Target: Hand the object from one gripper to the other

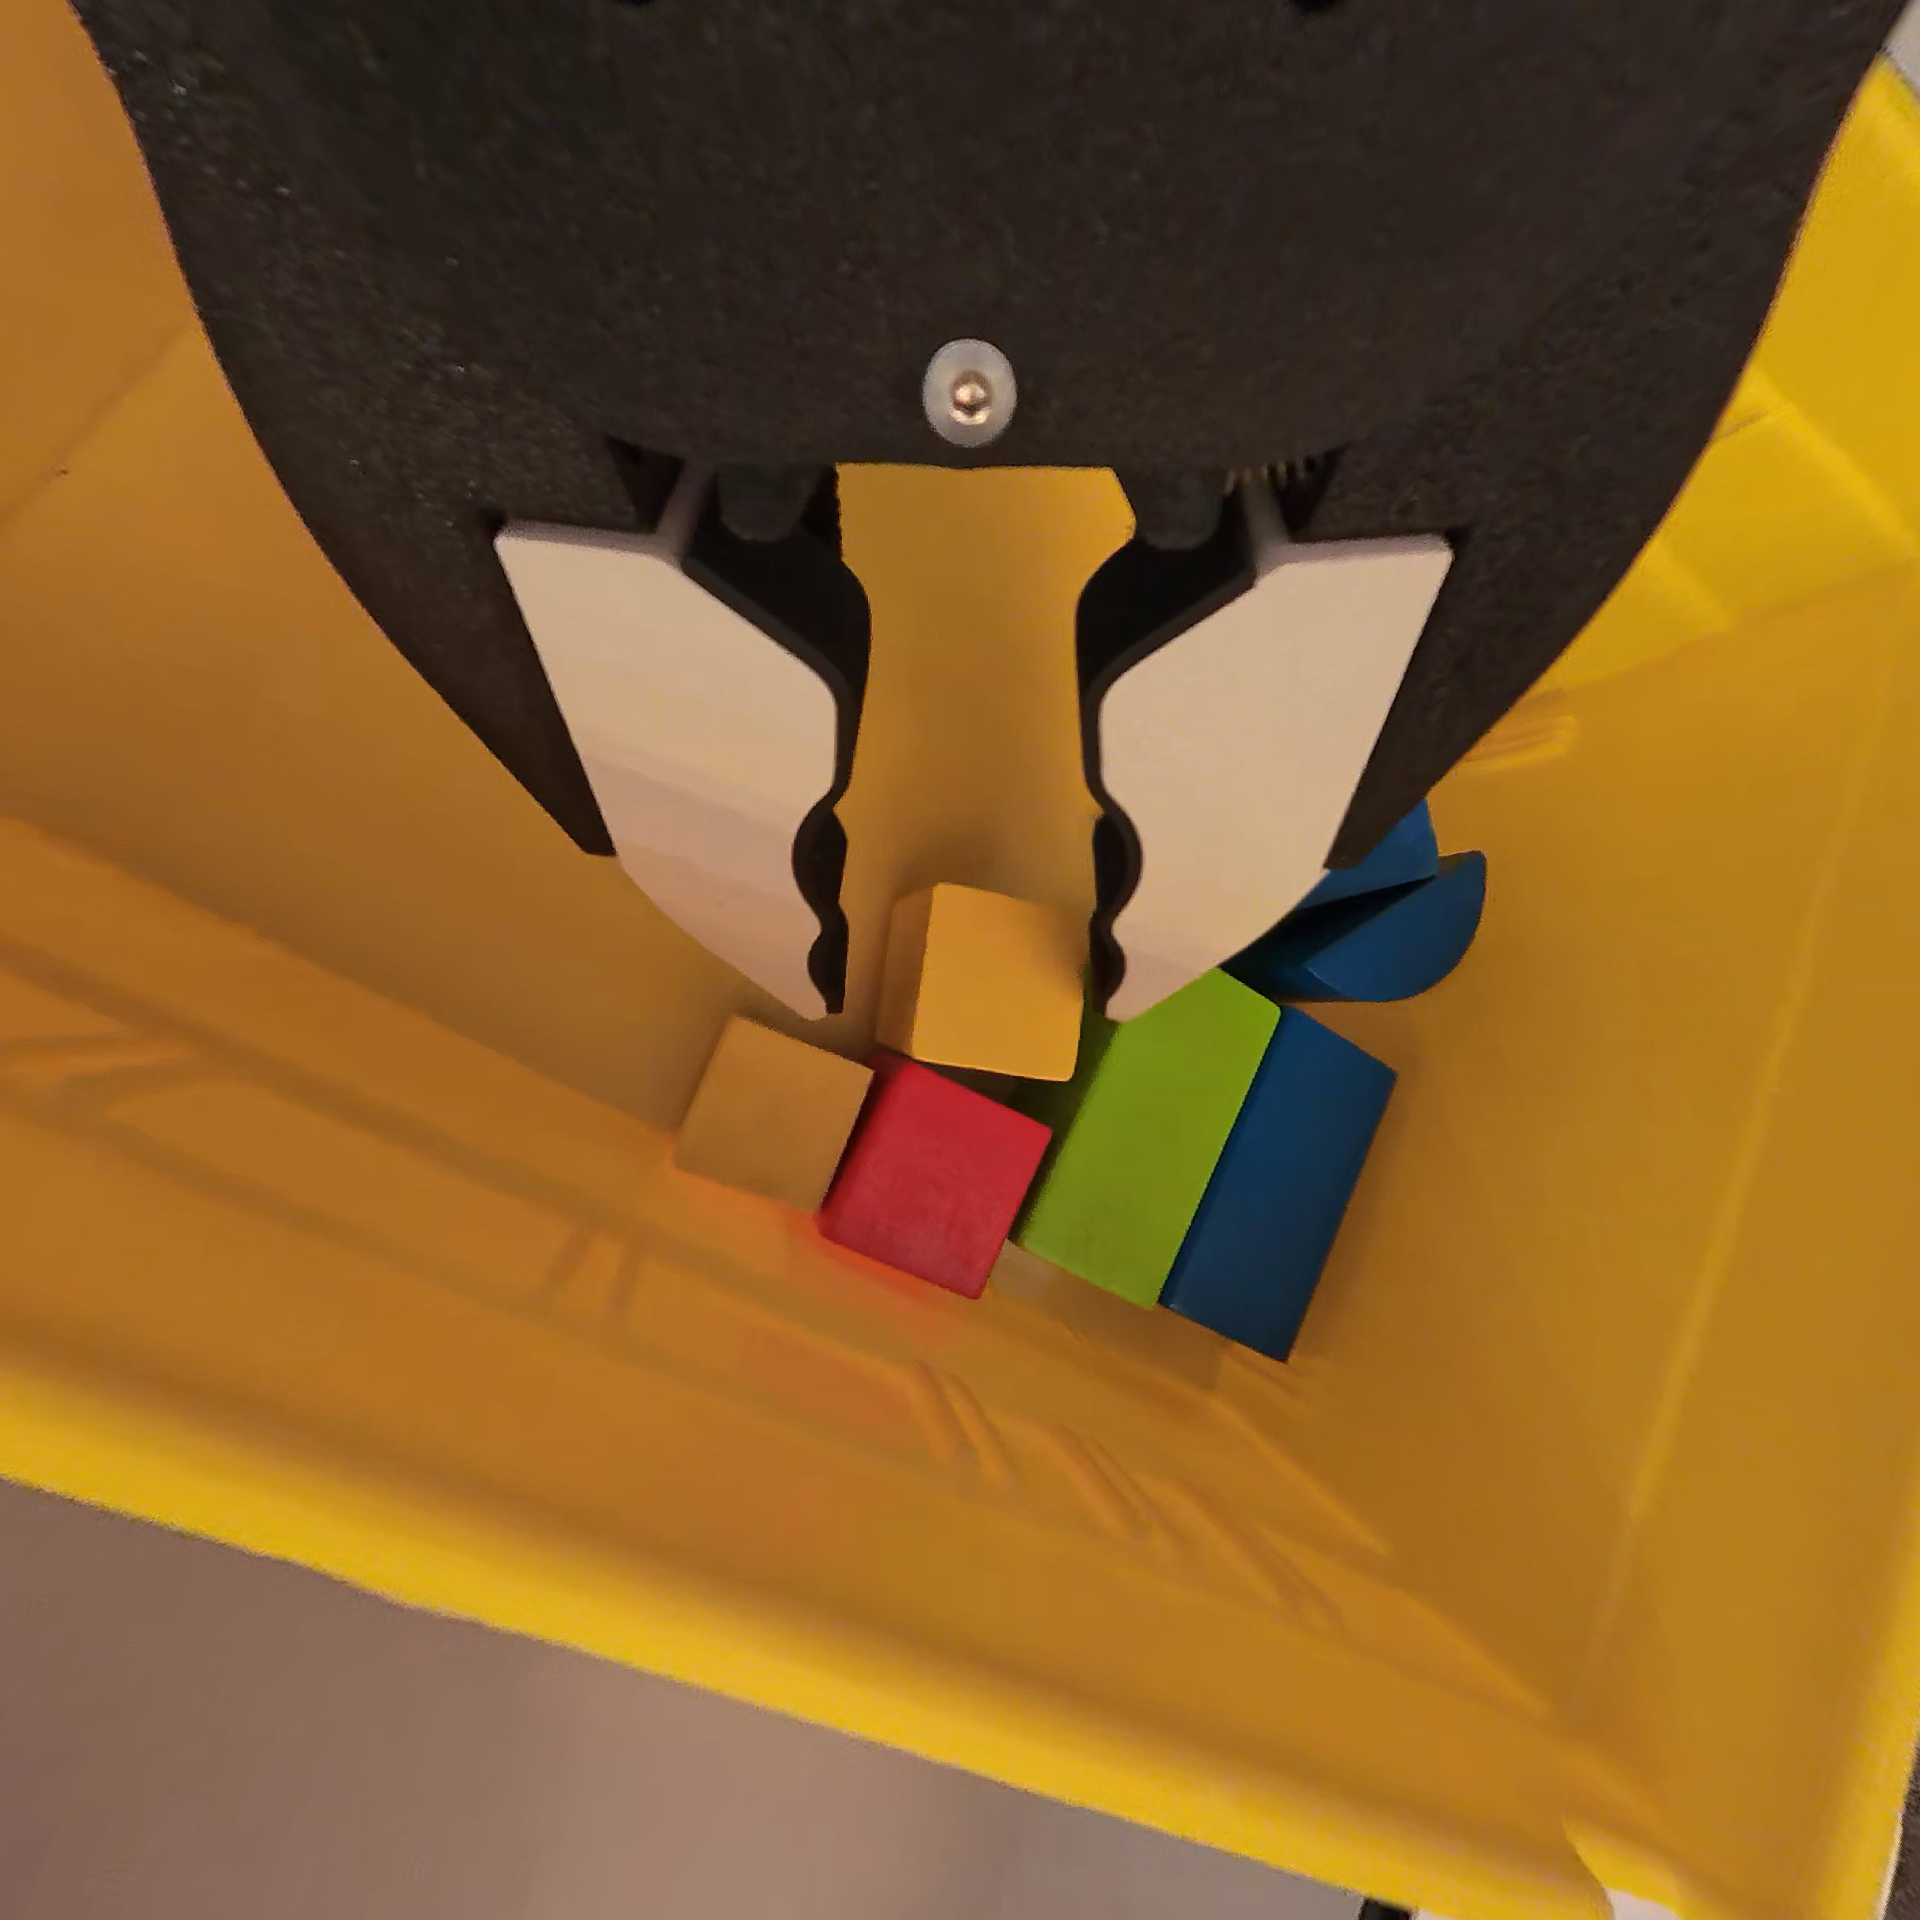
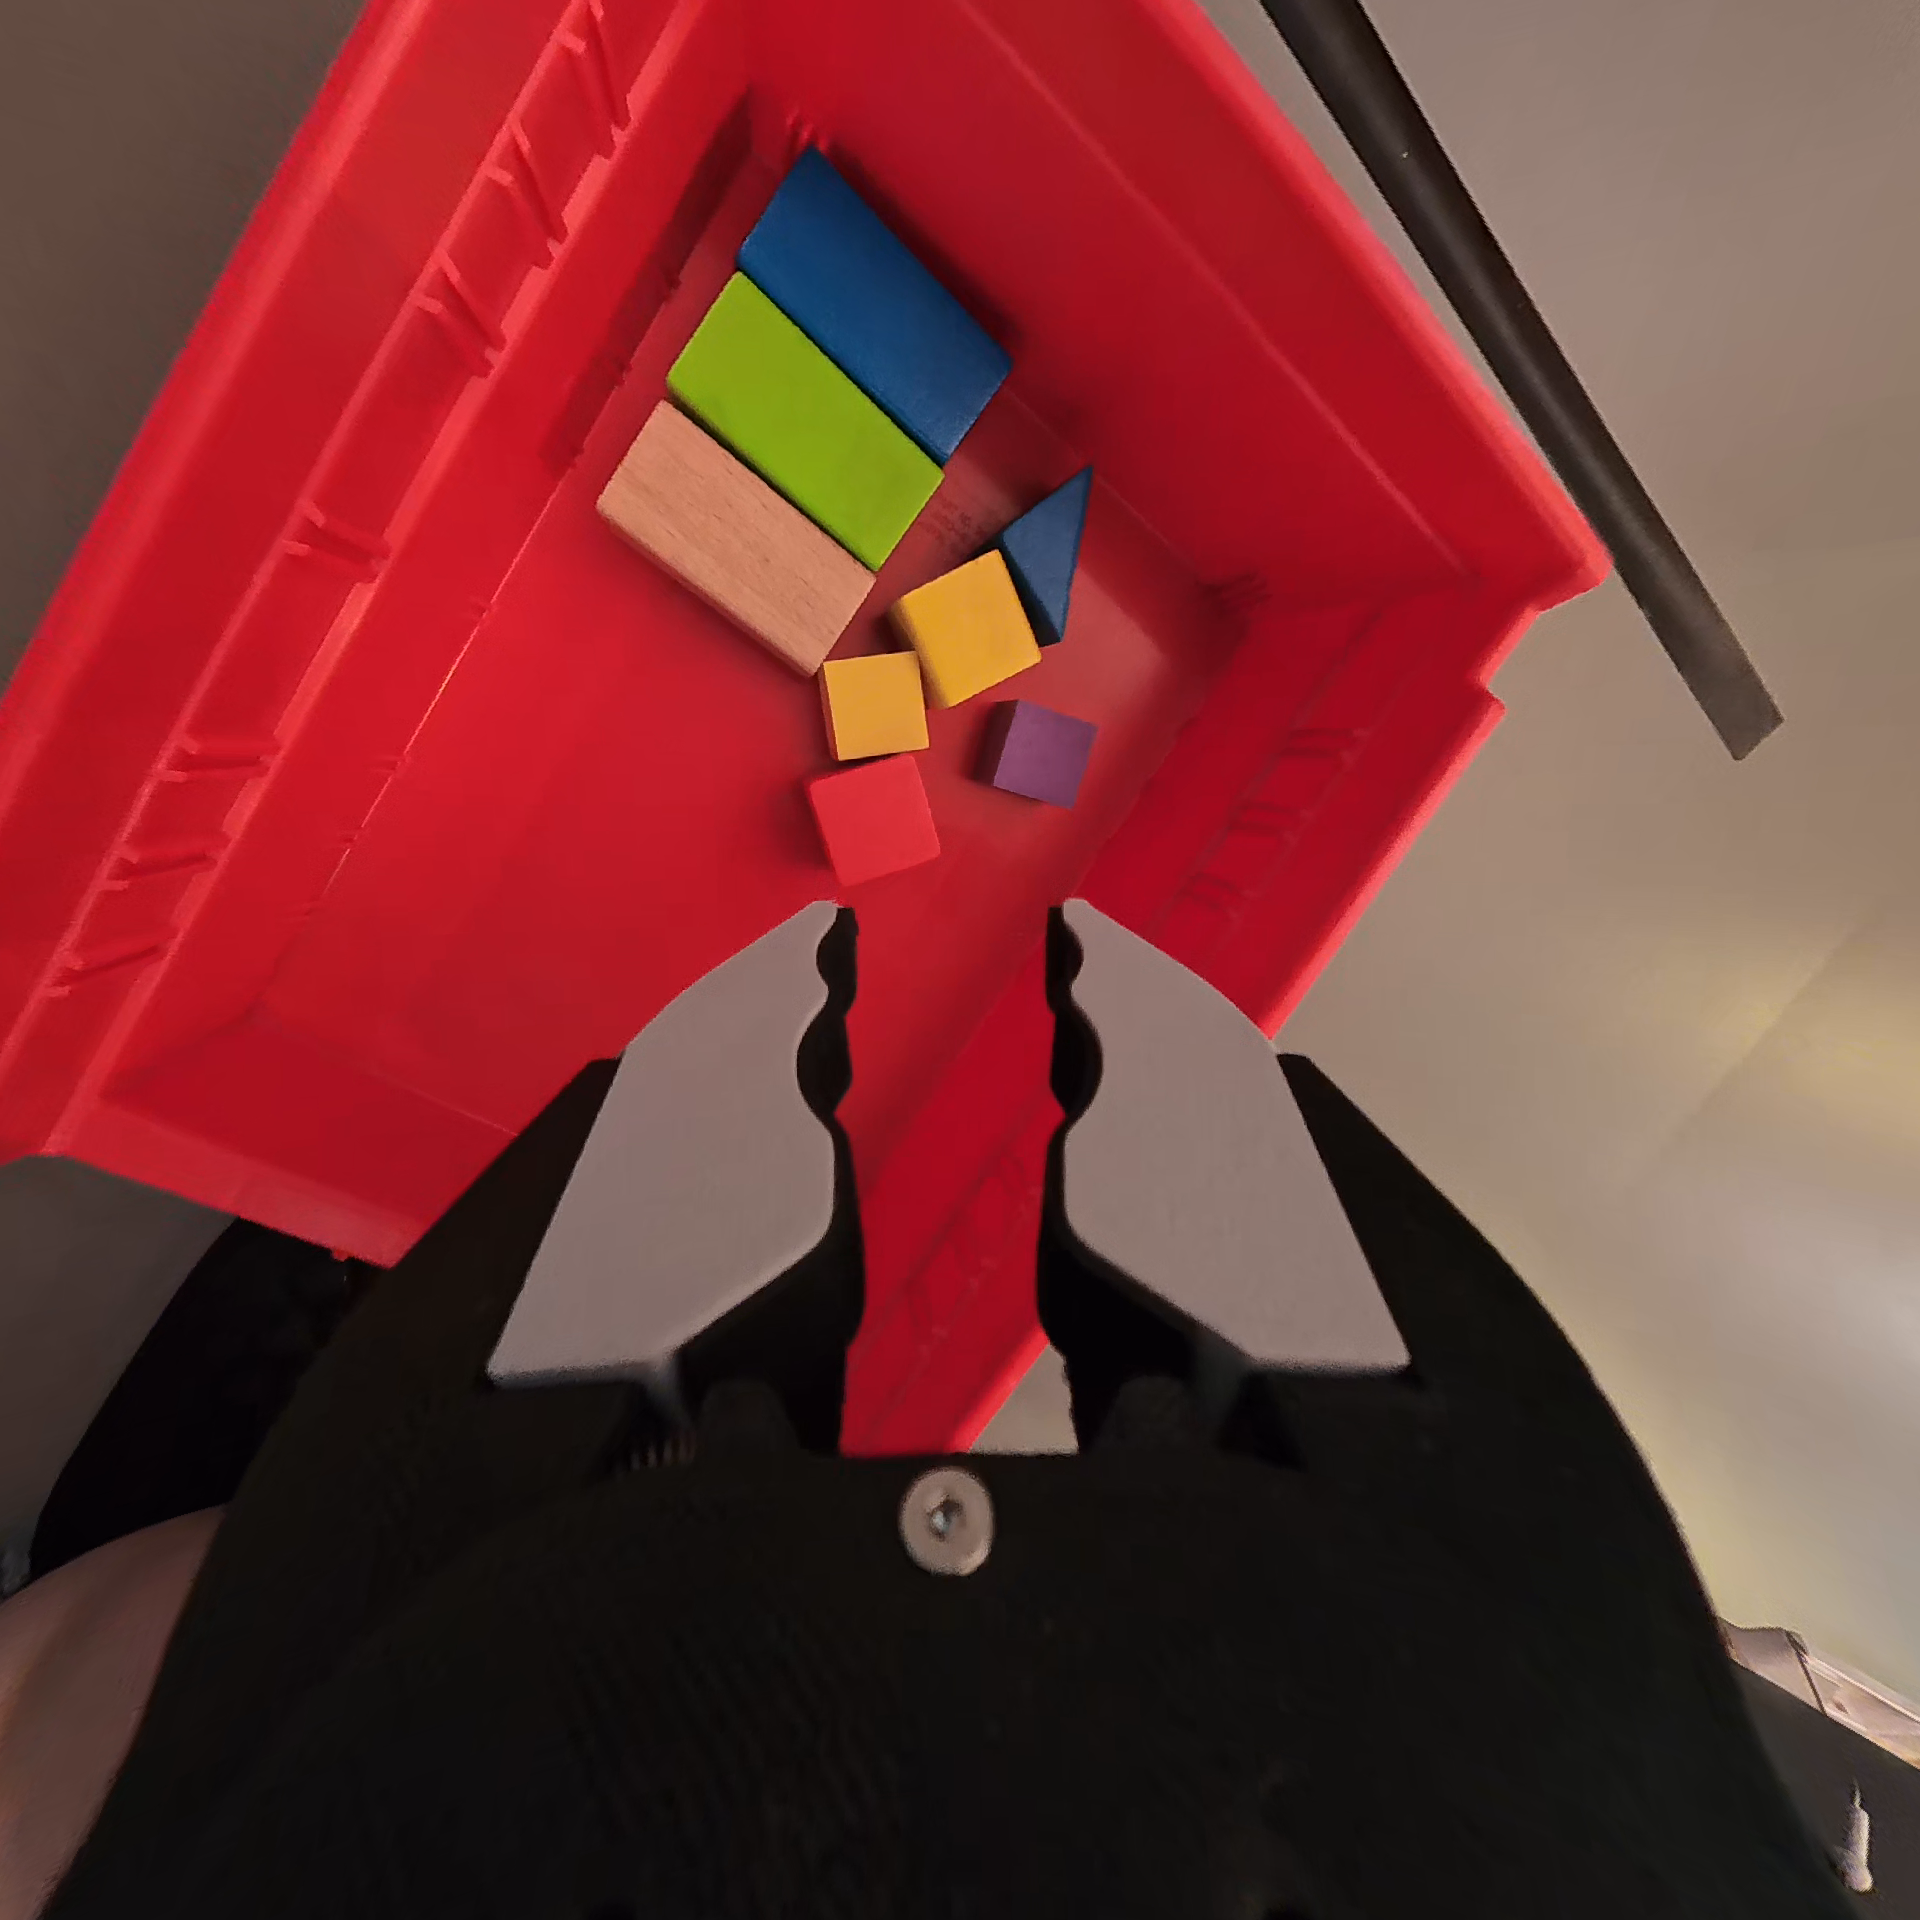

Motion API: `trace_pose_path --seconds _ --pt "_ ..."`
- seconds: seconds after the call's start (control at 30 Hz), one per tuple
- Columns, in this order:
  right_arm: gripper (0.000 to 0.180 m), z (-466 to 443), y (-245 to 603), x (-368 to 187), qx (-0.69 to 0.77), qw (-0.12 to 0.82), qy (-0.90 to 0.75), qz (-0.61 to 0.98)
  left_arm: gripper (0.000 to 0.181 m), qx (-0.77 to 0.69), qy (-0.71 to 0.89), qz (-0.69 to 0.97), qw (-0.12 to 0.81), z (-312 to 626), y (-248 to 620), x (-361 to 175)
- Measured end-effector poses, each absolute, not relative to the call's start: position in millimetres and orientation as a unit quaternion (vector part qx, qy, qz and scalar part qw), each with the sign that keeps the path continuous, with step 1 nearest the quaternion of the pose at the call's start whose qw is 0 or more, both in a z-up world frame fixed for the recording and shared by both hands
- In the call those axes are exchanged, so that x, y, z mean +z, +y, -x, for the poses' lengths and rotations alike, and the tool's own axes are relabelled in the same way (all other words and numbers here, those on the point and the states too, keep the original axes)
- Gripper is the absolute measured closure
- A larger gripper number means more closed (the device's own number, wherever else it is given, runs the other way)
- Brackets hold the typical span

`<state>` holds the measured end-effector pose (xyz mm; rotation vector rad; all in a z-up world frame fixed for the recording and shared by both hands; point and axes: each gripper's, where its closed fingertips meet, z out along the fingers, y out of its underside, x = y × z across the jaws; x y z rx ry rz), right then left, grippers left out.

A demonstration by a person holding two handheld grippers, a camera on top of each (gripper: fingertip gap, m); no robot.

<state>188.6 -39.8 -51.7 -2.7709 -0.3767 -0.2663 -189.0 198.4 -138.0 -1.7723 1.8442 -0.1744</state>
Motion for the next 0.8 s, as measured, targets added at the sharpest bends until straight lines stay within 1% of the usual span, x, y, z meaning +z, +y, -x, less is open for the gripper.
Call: trace_pose_path --seconds 0.43,0.63,0.8 --pt "0.144 -188.8 -40.8 -56.0 -0.094 0.154 -0.139 0.974 0.14 -0.047 0.691 0.671 0.265 195.5 200.2 -146.8" --pt "0.144 -189.5 -42.2 -56.7 -0.094 0.152 -0.141 0.974 0.143 -0.048 0.685 0.683 0.248 199.5 198.8 -146.1" --pt "0.144 -188.7 -41.9 -57.2 -0.095 0.15 -0.145 0.973 0.144 -0.019 0.678 0.693 0.246 211.2 204.3 -139.0"
